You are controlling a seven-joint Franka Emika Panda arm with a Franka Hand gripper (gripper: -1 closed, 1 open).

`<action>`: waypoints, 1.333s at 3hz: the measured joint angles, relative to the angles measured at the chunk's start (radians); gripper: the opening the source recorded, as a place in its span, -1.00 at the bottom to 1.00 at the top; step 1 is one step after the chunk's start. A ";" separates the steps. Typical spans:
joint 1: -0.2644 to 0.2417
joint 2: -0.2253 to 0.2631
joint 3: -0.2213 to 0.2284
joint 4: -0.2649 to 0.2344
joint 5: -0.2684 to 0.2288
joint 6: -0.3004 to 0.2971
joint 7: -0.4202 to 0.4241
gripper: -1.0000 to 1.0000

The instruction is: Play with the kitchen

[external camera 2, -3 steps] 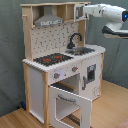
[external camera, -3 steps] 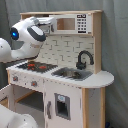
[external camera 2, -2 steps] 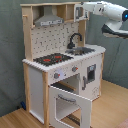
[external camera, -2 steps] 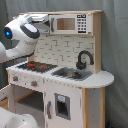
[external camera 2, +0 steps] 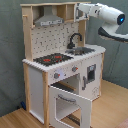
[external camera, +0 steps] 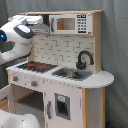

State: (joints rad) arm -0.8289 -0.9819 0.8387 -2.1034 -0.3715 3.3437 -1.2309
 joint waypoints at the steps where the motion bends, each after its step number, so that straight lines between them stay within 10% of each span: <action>1: -0.065 -0.052 0.037 0.012 0.021 -0.008 0.105 1.00; 4: -0.208 -0.175 0.092 0.045 0.082 -0.011 0.338 1.00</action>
State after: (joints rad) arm -1.0366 -1.1573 0.9312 -2.0581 -0.2894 3.3322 -0.8924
